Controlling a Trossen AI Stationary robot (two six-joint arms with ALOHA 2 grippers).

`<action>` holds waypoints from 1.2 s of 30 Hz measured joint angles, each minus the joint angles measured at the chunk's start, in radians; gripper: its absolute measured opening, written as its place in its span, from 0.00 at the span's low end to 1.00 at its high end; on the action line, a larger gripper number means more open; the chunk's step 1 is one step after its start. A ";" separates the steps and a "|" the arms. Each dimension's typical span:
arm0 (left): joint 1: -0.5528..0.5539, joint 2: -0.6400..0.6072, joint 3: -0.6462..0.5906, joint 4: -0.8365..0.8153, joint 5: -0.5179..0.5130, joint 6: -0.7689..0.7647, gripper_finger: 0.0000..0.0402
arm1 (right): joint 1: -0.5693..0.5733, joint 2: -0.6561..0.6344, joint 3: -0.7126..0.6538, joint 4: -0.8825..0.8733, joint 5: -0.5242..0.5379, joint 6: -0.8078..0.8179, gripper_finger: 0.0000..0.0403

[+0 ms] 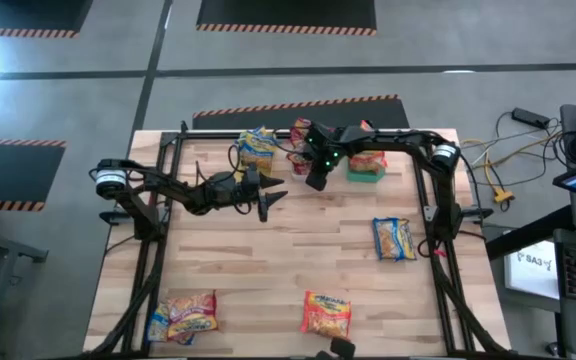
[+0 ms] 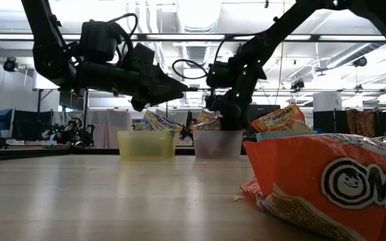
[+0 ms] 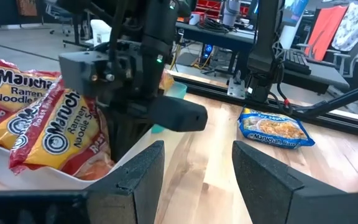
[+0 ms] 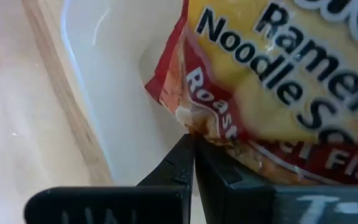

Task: Sort Maruchan noodles
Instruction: Put the right red noodle pack into the white bin

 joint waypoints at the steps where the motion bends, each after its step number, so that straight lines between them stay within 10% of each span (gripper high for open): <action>1: 0.000 0.000 0.000 -0.002 0.000 0.000 0.43 | 0.000 0.012 0.010 -0.001 0.004 -0.004 0.02; 18: 0.000 0.000 0.000 -0.028 0.000 0.008 0.43 | -0.006 0.101 0.129 0.009 0.259 -0.102 0.02; 36: 0.000 0.000 0.000 -0.029 0.000 0.008 0.43 | -0.013 0.045 0.130 -0.047 0.107 -0.077 0.02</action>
